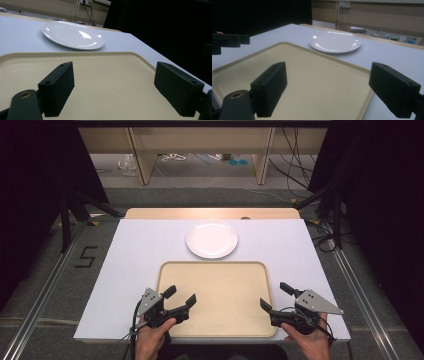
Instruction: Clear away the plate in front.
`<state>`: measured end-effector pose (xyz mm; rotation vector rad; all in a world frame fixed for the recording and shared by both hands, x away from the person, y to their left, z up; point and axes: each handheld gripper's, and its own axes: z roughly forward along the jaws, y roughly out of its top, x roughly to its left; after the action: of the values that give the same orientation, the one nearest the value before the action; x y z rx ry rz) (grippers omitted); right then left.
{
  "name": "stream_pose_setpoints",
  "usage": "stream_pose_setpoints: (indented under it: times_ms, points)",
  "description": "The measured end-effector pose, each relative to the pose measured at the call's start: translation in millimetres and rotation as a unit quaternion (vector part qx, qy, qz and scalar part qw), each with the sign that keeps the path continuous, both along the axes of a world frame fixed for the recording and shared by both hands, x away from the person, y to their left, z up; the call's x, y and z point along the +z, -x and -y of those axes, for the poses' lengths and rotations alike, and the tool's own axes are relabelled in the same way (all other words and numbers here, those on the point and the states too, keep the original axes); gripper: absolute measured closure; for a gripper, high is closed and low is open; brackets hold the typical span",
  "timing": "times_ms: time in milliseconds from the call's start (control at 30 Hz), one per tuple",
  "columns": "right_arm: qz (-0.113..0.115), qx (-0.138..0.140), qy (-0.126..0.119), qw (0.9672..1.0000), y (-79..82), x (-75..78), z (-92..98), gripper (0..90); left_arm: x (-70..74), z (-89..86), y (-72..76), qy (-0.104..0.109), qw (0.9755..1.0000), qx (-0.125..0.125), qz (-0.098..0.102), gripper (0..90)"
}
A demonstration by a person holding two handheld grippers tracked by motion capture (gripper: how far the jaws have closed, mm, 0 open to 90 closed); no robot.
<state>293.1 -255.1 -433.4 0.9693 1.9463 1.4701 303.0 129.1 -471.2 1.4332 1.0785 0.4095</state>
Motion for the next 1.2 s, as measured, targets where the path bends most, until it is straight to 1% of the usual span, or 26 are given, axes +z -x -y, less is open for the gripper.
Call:
stream_pose_setpoints:
  times_ms: [100,200,300,367,433,500,567,633,667,733,767,833,867,900,933,1000,1067,1133,1200]
  points:
    - [0.000,0.001,0.000,1.0000,0.0,-0.1,-0.1,15.9,-0.5,1.4,-2.6,0.008,0.9999,-0.005,-0.007,15.9]
    - [0.001,0.001,-0.001,1.0000,0.1,-0.2,-0.5,15.9,1.0,4.0,-6.4,0.027,0.9994,-0.010,-0.018,16.0]
    - [0.001,0.002,-0.002,1.0000,0.0,-0.1,-0.6,15.9,2.6,7.7,-13.2,0.039,0.9983,-0.007,-0.042,16.3]
    - [0.001,0.002,-0.001,1.0000,0.1,-0.2,-0.6,15.9,3.3,10.4,-18.8,0.058,0.9968,-0.015,-0.053,16.3]
    - [0.002,0.002,-0.002,1.0000,0.2,-0.1,-0.6,16.0,4.1,13.6,-26.4,0.078,0.9943,-0.020,-0.070,16.3]
    - [0.002,0.003,-0.002,1.0000,0.2,0.0,-0.6,16.0,5.0,15.5,-32.6,0.078,0.9937,-0.017,-0.078,16.7]
    - [0.002,0.003,-0.002,1.0000,0.3,0.1,-0.5,16.1,5.4,17.4,-40.0,0.082,0.9921,-0.016,-0.093,16.9]
    - [0.003,0.003,-0.002,1.0000,0.5,0.2,-0.5,16.2,5.7,18.9,-46.4,0.104,0.9891,-0.012,-0.104,17.4]
    - [0.003,0.003,-0.001,1.0000,0.8,0.4,-0.8,16.2,5.6,17.4,-50.1,0.111,0.9870,-0.016,-0.115,17.8]
    - [0.002,0.004,-0.001,1.0000,0.9,0.5,-0.9,16.2,6.0,18.2,-57.0,0.136,0.9825,-0.011,-0.127,18.0]
    - [0.003,0.005,-0.002,1.0000,0.9,0.4,-1.0,16.2,5.9,17.9,-59.5,0.141,0.9812,-0.013,-0.131,18.1]
    - [0.003,0.004,-0.001,1.0000,0.9,0.5,-1.0,16.2,6.3,18.1,-65.7,0.158,0.9778,-0.012,-0.137,18.8]
    - [0.003,0.004,0.000,1.0000,0.9,0.6,-0.9,16.3,6.3,18.2,-68.9,0.172,0.9746,-0.019,-0.142,19.2]
    - [0.003,0.005,-0.001,1.0000,0.9,0.6,-1.0,16.4,5.8,16.7,-72.1,0.178,0.9721,-0.028,-0.150,19.2]
    - [0.003,0.005,0.000,1.0000,0.9,0.5,-1.0,16.5,5.7,15.9,-75.5,0.181,0.9713,-0.024,-0.153,19.2]
    - [0.002,0.006,0.001,1.0000,1.0,0.4,-1.2,16.5,7.8,16.1,-81.2,0.175,0.9722,-0.010,-0.156,19.5]
    - [0.002,0.007,0.000,1.0000,0.9,0.3,-1.5,16.5,8.6,16.3,-86.5,0.182,0.9701,-0.009,-0.161,19.6]
    - [0.003,0.007,0.000,1.0000,0.8,0.2,-1.5,16.5,9.2,16.8,-91.1,0.177,0.9699,-0.006,-0.167,19.6]
    - [0.005,0.008,-0.003,1.0000,0.4,-0.2,-1.7,16.5,10.6,17.5,-95.9,0.180,0.9687,-0.001,-0.171,19.6]
